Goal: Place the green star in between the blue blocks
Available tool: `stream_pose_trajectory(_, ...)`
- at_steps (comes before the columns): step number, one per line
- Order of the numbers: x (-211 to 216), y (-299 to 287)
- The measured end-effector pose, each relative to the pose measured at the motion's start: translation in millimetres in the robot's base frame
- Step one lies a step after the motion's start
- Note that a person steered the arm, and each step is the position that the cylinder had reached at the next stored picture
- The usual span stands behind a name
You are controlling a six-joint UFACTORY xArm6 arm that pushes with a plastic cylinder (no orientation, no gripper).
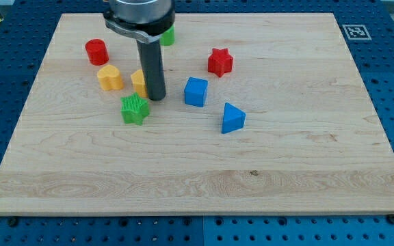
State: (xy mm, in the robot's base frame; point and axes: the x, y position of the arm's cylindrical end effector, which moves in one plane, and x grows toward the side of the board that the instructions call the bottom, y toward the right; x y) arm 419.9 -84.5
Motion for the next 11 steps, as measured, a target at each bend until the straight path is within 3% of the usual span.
stream_pose_trajectory(2, 8.3, -59.7)
stream_pose_trajectory(4, 38.1, -6.3)
stream_pose_trajectory(8, 66.3, -48.1)
stream_pose_trajectory(11, 69.3, 34.4)
